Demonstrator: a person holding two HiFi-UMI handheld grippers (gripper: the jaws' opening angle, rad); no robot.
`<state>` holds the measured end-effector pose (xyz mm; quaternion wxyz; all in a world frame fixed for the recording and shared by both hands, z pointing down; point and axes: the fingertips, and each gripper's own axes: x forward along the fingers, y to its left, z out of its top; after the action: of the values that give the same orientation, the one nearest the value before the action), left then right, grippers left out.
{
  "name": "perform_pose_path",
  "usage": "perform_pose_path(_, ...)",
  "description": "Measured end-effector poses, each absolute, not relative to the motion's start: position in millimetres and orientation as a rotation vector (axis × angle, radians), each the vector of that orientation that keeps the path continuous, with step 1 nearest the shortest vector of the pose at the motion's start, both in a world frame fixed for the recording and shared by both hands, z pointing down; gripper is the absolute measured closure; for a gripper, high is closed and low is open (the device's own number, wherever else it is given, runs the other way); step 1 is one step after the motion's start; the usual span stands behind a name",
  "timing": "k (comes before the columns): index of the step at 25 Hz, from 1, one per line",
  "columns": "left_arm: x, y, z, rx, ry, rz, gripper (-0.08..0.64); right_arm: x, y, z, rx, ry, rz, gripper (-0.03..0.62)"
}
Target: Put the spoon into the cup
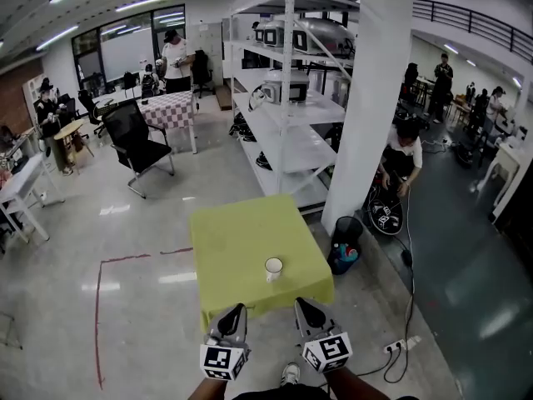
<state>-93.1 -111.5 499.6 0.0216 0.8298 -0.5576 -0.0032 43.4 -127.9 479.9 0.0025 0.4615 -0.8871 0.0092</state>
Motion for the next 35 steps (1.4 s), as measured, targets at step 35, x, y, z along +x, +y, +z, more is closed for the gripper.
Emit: perform_pose_path(35, -59, -283, 519, 2.485, -1.782, 0.040, 0.552, 70, -300, 521, 1.314, -2.777, 0.148, 0.586)
